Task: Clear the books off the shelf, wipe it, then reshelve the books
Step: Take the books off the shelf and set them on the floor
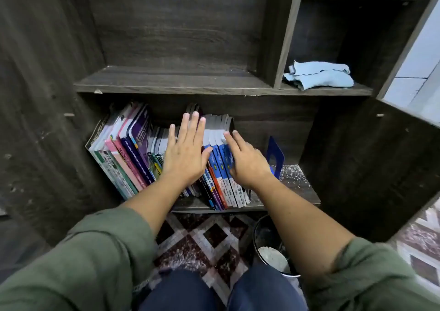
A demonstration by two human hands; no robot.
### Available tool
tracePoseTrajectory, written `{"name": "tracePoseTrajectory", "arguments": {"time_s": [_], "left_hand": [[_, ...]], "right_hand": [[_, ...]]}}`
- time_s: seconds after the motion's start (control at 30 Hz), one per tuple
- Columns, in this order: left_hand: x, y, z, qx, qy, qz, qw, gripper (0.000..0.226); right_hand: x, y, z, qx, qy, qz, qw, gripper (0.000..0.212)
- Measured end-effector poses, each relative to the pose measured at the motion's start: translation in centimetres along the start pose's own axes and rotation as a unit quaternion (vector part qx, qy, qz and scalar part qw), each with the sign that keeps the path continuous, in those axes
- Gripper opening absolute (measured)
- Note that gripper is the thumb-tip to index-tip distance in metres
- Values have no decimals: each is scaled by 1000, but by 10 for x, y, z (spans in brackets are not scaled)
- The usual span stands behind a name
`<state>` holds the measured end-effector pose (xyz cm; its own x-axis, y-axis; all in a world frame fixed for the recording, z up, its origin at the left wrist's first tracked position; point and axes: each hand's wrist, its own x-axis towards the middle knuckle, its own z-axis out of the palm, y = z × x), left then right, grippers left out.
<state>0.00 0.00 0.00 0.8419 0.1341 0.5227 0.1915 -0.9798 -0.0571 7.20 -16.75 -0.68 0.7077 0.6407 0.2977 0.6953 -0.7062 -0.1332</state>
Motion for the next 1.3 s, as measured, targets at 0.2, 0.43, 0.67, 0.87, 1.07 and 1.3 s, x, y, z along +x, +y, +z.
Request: {"name": "tracePoseTrajectory", "arguments": {"time_s": [0.2, 0.43, 0.67, 0.87, 1.07, 1.3], "left_hand": [[25, 2, 5, 50, -30, -5, 998, 62], [29, 6, 6, 77, -45, -24, 996, 44], [28, 4, 11, 71, -29, -27, 997, 44], [29, 4, 14, 73, -20, -29, 997, 44], [28, 1, 16, 79, -5, -17, 997, 44], [28, -2, 24, 63, 30, 0, 998, 50]], "right_hand": [[15, 8, 12, 9, -16, 5, 1000, 86], [18, 7, 25, 117, -49, 41, 991, 76], [20, 9, 35, 116, -25, 37, 992, 69], [23, 7, 46, 105, 30, 74, 991, 62], [19, 1, 64, 95, 118, 150, 977, 62], [17, 16, 77, 198, 142, 321, 915, 57]]}}
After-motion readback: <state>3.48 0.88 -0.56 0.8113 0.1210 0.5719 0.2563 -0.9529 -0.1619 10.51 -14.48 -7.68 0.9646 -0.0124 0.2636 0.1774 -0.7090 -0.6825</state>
